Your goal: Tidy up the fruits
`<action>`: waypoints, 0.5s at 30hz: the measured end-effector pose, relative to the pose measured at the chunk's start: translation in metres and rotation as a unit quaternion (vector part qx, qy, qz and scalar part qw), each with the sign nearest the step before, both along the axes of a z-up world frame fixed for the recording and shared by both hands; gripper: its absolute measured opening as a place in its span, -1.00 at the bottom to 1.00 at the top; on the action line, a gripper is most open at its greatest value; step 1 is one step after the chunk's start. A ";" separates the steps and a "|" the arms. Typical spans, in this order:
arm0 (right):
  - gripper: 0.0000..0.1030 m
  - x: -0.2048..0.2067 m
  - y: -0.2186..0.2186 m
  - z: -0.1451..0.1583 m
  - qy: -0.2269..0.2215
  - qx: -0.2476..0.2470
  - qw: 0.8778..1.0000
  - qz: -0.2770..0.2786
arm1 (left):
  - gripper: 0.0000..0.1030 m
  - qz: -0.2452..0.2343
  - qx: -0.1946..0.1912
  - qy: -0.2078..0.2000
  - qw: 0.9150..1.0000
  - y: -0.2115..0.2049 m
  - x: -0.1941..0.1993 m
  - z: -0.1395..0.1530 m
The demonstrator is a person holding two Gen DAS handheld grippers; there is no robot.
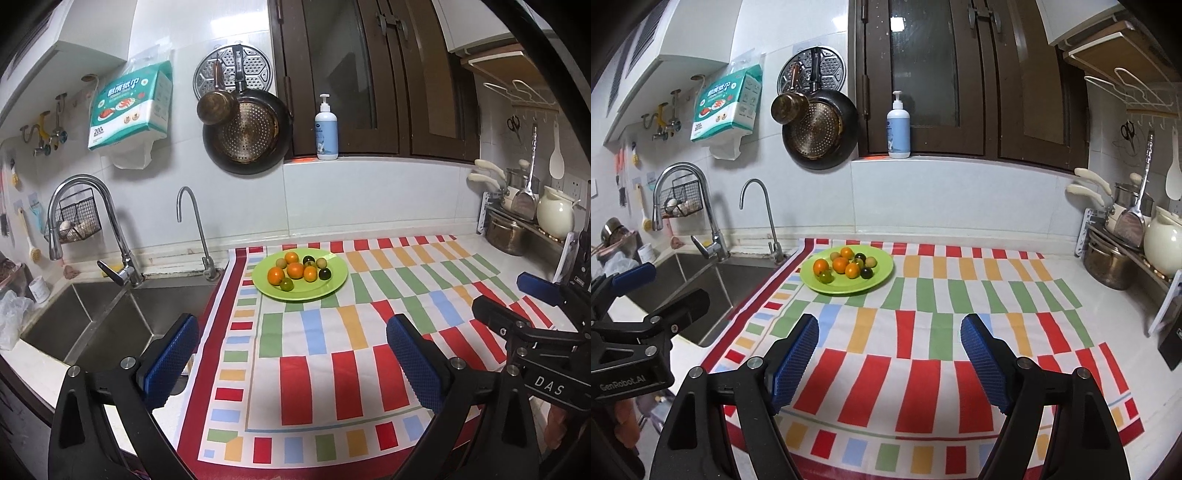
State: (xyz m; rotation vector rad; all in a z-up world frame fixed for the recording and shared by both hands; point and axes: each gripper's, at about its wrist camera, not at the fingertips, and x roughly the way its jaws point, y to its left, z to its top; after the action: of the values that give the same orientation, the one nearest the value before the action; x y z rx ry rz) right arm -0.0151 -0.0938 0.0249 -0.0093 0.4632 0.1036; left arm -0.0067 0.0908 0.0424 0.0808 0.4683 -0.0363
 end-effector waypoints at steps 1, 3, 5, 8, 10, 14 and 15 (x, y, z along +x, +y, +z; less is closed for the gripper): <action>0.55 -0.001 -0.001 0.000 0.000 -0.001 1.000 -0.001 | 1.00 0.000 0.000 0.000 1.000 0.000 0.000 0.000; 0.55 -0.003 -0.002 0.000 -0.001 -0.002 1.000 -0.001 | 1.00 0.001 0.001 0.002 1.000 -0.001 -0.001 0.000; 0.55 -0.003 -0.003 0.000 0.000 -0.001 1.000 0.000 | 1.00 0.000 0.001 0.002 1.000 -0.001 -0.001 0.000; 0.55 -0.006 -0.005 0.000 0.000 0.003 1.000 0.000 | 1.00 0.000 0.001 0.000 1.000 -0.003 -0.002 0.000; 0.55 -0.006 -0.005 0.000 0.001 0.002 1.000 0.000 | 1.00 0.000 0.001 0.000 1.000 -0.004 -0.003 0.000; 0.55 -0.007 -0.007 0.000 0.000 0.002 1.000 0.000 | 1.00 -0.001 0.001 0.000 1.000 -0.003 -0.002 0.000; 0.55 -0.008 -0.009 0.000 -0.001 0.001 1.000 0.000 | 1.00 -0.001 0.002 0.000 1.000 -0.005 -0.003 0.000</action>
State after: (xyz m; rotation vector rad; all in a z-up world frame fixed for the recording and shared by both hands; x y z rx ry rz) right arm -0.0232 -0.1024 0.0247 -0.0065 0.4620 0.1042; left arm -0.0099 0.0861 0.0423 0.0857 0.4678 -0.0369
